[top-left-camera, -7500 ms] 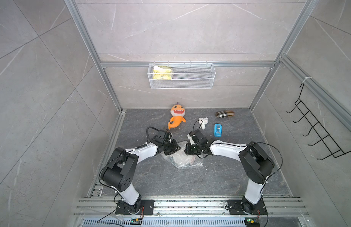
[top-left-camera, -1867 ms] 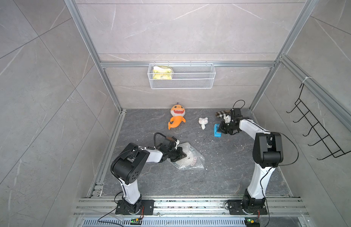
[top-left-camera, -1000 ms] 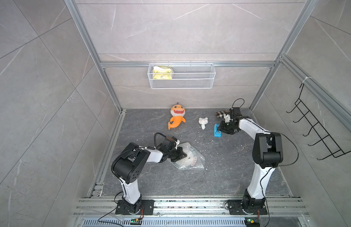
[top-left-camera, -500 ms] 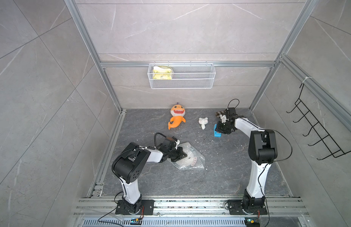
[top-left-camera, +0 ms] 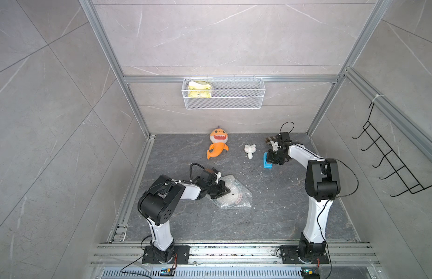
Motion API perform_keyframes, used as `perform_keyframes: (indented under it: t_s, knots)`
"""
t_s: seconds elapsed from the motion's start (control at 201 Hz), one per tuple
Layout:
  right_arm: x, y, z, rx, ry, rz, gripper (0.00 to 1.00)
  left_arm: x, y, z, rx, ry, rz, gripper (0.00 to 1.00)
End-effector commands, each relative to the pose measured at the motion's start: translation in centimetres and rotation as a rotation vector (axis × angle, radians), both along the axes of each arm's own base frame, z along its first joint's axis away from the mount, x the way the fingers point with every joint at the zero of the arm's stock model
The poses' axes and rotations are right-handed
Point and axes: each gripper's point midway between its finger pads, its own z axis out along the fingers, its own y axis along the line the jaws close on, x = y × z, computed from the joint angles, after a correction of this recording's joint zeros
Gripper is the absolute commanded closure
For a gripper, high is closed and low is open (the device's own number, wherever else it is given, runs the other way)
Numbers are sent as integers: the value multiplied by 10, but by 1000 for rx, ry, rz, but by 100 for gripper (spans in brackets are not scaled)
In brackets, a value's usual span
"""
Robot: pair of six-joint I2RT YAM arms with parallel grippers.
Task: Wrap dinner plates in bubble wrap
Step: Pull the tape from the tape cutter.
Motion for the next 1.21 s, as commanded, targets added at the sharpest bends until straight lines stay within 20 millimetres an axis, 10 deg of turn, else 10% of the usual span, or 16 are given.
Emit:
perform_keyframes:
  t_s: [0.0, 0.393, 1.2]
  knots:
    - [-3, 4, 17, 7, -8, 1, 100, -42, 37, -63, 207, 212, 33, 95]
    - [-5, 14, 58, 88, -86, 0, 100, -42, 38, -63, 207, 208, 36, 95]
    - [-87, 12, 29, 138, 21, -27, 100, -42, 38, -63, 192, 201, 39, 95]
